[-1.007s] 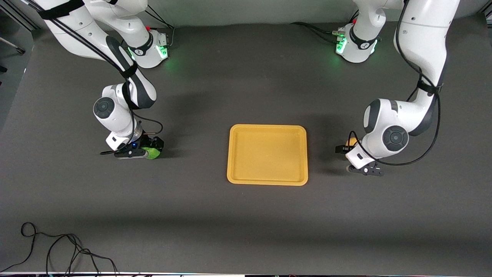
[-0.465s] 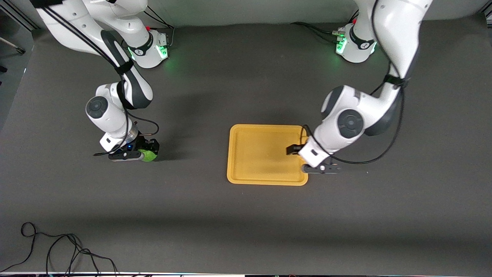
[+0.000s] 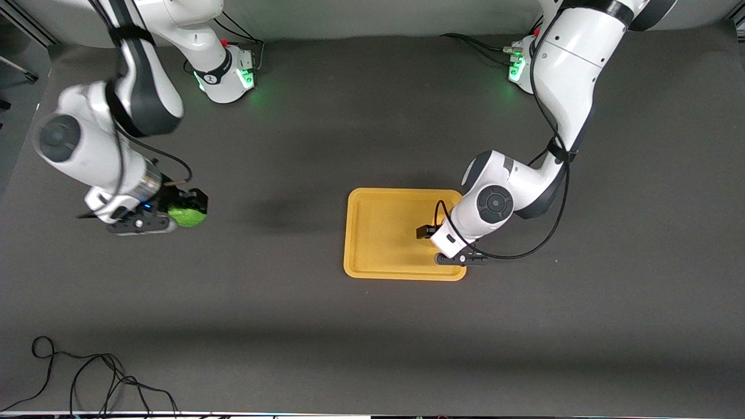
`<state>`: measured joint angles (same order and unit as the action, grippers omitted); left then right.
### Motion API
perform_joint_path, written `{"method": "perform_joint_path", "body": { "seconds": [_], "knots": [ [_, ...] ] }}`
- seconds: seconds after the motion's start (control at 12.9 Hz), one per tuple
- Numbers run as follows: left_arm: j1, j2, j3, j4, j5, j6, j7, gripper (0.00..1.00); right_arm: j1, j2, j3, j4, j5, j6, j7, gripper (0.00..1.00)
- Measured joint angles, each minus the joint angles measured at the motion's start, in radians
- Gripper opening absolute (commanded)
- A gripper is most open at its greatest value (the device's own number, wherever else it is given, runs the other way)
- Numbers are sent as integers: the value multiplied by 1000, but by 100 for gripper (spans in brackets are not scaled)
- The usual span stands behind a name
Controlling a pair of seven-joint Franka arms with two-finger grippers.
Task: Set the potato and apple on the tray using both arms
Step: 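Carry the potato onto the tray with the left gripper while the right lifts the apple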
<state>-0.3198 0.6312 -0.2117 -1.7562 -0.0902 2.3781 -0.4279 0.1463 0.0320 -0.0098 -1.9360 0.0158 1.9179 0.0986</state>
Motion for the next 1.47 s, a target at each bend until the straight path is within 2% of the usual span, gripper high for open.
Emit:
{"method": "perform_joint_path", "body": {
  "seconds": [0.08,0.23,0.31,0.39,0.54,0.7,0.85,1.16,1.32,1.47],
  "knots": [
    [0,-1,1,1,11,-1,1,28,0,-5,0,69,0,-71,0,49],
    [0,-1,4,1,51,-3,0,38,1,0,0,144,0,-115,0,49],
    [0,-1,4,1,59,-4,1,53,3,9,2,161,0,-115,4,49],
    [0,-1,4,1,62,-5,1,58,9,23,5,177,0,-115,20,49],
    [0,-1,3,1,68,-5,1,66,62,69,7,225,0,-114,94,49],
    [0,-1,3,1,90,-5,0,67,130,118,10,273,0,-114,187,49],
    [-1,-1,3,1,114,-8,-1,82,171,151,11,305,0,-114,240,49],
    [-1,-1,3,1,136,-8,-4,84,186,178,11,341,0,-114,282,49],
    [1,-7,5,9,137,-10,-6,99,216,198,12,373,0,-114,330,49],
    [8,-57,10,32,141,-74,-6,100,257,228,12,414,0,-114,391,49]
  ]
}}
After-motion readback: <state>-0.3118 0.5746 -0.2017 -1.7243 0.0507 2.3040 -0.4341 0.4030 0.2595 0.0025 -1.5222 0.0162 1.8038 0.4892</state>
